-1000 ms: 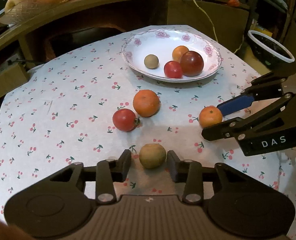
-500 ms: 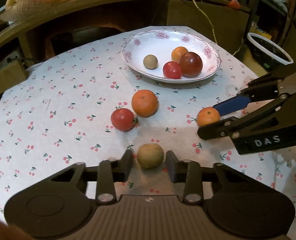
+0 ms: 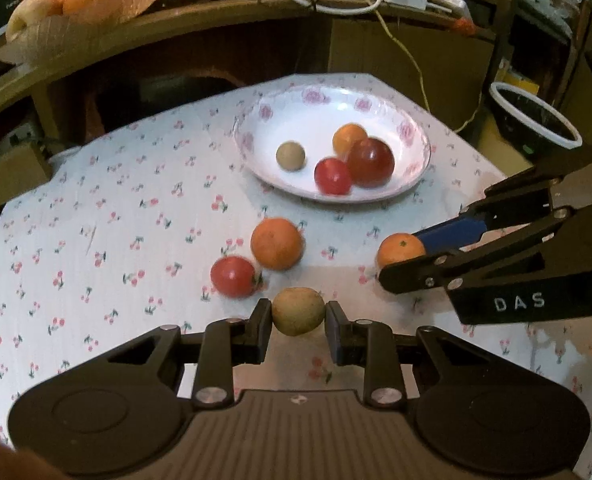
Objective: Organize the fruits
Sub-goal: 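Carry the tan fruit and the mandarin over the white bowl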
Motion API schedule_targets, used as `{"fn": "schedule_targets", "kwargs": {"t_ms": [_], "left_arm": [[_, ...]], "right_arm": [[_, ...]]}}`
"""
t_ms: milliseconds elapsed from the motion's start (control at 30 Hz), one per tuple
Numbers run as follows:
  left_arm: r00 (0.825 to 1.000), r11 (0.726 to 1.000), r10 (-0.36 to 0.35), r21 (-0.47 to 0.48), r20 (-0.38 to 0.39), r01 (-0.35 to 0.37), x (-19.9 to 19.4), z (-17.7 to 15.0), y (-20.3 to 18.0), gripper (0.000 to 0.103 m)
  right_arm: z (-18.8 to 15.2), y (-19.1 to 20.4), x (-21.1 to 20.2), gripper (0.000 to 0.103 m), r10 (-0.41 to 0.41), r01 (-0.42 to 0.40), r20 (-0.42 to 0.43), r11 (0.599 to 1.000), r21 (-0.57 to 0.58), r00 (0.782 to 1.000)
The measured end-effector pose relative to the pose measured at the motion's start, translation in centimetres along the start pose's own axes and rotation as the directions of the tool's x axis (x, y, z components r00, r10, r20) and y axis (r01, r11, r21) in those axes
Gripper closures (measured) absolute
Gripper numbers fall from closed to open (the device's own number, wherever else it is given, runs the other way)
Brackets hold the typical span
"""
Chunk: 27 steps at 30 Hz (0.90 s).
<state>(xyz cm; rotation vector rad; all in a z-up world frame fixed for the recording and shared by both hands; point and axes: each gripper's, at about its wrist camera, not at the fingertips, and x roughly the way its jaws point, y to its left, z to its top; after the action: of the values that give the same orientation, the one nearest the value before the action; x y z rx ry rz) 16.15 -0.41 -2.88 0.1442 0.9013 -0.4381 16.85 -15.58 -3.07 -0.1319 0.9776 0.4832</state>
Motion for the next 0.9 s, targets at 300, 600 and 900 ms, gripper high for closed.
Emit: {"fn": "schedule_targets", "kwargs": {"t_ms": [300,600,900], "left_arm": [[0.998,1.0,0.008,-0.001,0.059,-0.008,-0.4,2.3,-0.7,0.069],[0.993,1.0,0.026,0.004,0.117,-0.027,0.2,5.8,-1.3,0.069],[0.988,0.998,0.064,-0.014,0.139,-0.063,2.8,9.3,-0.9,0.07]], "right_arm": [[1.1,-0.3,-1.1,0.072,0.0,-0.001,0.057,1.0,0.024,0.998],[2.4,-2.4,-2.4,0.072,-0.04,0.029,0.124,0.996,0.086,0.992],[4.7,-4.6,-1.9,0.071,-0.099,0.075,0.179,0.988,0.136,0.979]]}}
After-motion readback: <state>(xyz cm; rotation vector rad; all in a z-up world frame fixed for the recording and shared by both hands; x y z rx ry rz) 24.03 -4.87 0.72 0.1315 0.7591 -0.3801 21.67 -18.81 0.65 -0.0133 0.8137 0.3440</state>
